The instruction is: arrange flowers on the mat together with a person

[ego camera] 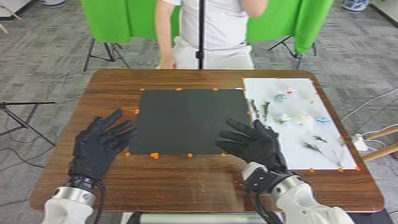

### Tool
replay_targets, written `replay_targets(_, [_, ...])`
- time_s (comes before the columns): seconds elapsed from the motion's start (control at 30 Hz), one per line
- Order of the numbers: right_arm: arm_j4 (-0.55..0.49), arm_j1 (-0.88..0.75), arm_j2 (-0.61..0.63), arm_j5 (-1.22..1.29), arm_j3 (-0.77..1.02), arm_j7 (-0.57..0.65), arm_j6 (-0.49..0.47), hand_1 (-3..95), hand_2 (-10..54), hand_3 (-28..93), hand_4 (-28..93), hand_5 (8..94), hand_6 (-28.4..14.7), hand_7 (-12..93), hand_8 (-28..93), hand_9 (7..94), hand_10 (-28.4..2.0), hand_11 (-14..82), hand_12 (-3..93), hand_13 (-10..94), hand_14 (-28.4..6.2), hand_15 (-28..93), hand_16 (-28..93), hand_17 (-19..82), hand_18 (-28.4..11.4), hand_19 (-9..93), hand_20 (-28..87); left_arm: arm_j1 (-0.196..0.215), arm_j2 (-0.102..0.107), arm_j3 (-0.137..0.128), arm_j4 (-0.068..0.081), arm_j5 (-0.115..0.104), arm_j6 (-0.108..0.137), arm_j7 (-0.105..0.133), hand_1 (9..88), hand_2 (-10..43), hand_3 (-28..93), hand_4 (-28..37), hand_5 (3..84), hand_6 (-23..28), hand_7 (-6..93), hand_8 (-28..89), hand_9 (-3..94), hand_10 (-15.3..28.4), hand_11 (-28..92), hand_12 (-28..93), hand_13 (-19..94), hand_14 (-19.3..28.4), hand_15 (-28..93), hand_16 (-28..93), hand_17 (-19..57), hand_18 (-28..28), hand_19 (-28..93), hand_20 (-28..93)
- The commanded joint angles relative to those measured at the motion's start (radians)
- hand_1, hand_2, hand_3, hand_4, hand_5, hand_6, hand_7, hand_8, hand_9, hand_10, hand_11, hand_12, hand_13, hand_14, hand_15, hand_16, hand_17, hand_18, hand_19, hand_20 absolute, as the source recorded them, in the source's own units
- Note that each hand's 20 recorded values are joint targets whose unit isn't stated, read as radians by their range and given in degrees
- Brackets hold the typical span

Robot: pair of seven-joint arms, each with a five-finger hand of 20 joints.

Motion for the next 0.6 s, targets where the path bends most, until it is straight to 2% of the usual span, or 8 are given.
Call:
replay_targets(0.03, [-0.002, 0.003, -0.002, 0.001, -0.006, 0.002, 0.009, 4.3, 22.2, 81, -28, 47.1, -3.7, 11, -12, 50.5, -19.9, 10.9, 10.4, 41, -22.7, 25, 15, 6, -18.5, 44, 14, 0.019, -0.004, -0.003, 0.003, 0.002, -0.006, -0.005, 20.7, 13.8, 73, -28.3, 34.2, 11.7, 6.0, -7, 35.3, 24.2, 24, 9, 29, 28.4, 53, -14, -1.5, 28.4, 84, -28])
replay_targets(0.07, [-0.003, 0.001, -0.002, 0.001, -0.006, 0.005, 0.011, 4.3, 22.2, 81, -28, 47.1, -3.7, 11, -12, 50.5, -19.8, 10.9, 10.4, 41, -22.7, 25, 15, 6, -18.5, 44, 14, 0.022, -0.006, -0.004, 0.002, 0.002, -0.007, -0.008, 20.7, 13.8, 73, -28.3, 34.2, 11.7, 6.0, -7, 35.3, 24.2, 24, 9, 29, 28.4, 53, -14, -1.5, 28.4, 84, -28])
replay_targets(0.1, [-0.003, 0.002, 0.0, 0.001, -0.007, 0.001, 0.011, 4.3, 22.2, 81, -28, 47.1, -3.7, 11, -12, 50.5, -19.8, 10.9, 10.4, 41, -22.7, 25, 15, 6, -18.5, 44, 14, 0.024, -0.002, -0.002, 0.001, 0.0, -0.005, -0.001, 20.7, 13.8, 73, -28.3, 34.2, 11.8, 6.0, -7, 35.2, 24.1, 24, 9, 29, 28.4, 53, -14, -1.5, 28.4, 84, -28])
replay_targets(0.27, [-0.002, 0.007, -0.001, -0.001, -0.007, 0.004, 0.012, 4.4, 22.2, 81, -28, 47.1, -3.7, 11, -12, 50.5, -19.8, 10.9, 10.4, 41, -22.8, 25, 15, 6, -18.5, 44, 14, 0.015, -0.007, -0.004, 0.003, 0.001, -0.007, -0.011, 20.7, 13.8, 73, -28.3, 34.2, 11.8, 6.1, -7, 35.3, 24.1, 24, 9, 29, 28.4, 53, -14, -1.5, 28.4, 84, -28])
replay_targets(0.3, [-0.001, 0.007, -0.002, -0.001, -0.006, 0.004, 0.01, 4.4, 22.2, 81, -28, 47.1, -3.7, 11, -12, 50.5, -19.9, 10.9, 10.4, 41, -22.7, 25, 15, 6, -18.5, 44, 14, 0.022, -0.001, 0.0, 0.001, 0.001, -0.005, 0.0, 20.7, 13.8, 73, -28.3, 34.2, 11.8, 6.1, -7, 35.3, 24.1, 24, 9, 29, 28.4, 53, -14, -1.5, 28.4, 84, -28])
replay_targets(0.37, [-0.002, 0.004, -0.003, -0.001, -0.004, 0.003, 0.007, 4.4, 22.2, 81, -28, 47.0, -3.6, 11, -12, 50.5, -19.8, 10.9, 10.4, 41, -22.7, 25, 15, 6, -18.5, 44, 14, 0.025, 0.002, 0.003, 0.001, 0.0, -0.002, 0.006, 20.7, 13.8, 73, -28.3, 34.2, 11.8, 6.0, -7, 35.3, 24.2, 24, 9, 29, 28.4, 53, -15, -1.5, 28.4, 84, -28])
replay_targets(0.43, [-0.003, 0.004, -0.003, -0.001, -0.003, 0.004, 0.006, 4.4, 22.2, 81, -28, 47.1, -3.6, 11, -12, 50.5, -19.8, 10.9, 10.4, 41, -22.7, 25, 15, 6, -18.5, 44, 14, 0.019, 0.0, 0.002, 0.0, 0.0, 0.0, -0.001, 20.6, 13.8, 73, -28.3, 34.2, 11.8, 6.0, -7, 35.3, 24.2, 24, 9, 29, 28.4, 53, -15, -1.7, 28.4, 83, -28])
replay_targets(0.6, [-0.004, 0.005, -0.002, -0.001, -0.003, 0.003, 0.006, 4.4, 22.2, 81, -28, 47.1, -3.7, 11, -12, 50.5, -19.7, 11.0, 10.5, 41, -22.7, 25, 15, 6, -18.5, 44, 14, 0.019, 0.001, 0.003, 0.002, 0.0, 0.003, 0.004, 20.7, 13.8, 73, -28.3, 34.2, 11.8, 6.0, -7, 35.2, 24.1, 24, 9, 29, 28.4, 53, -15, -2.8, 28.4, 81, -28])
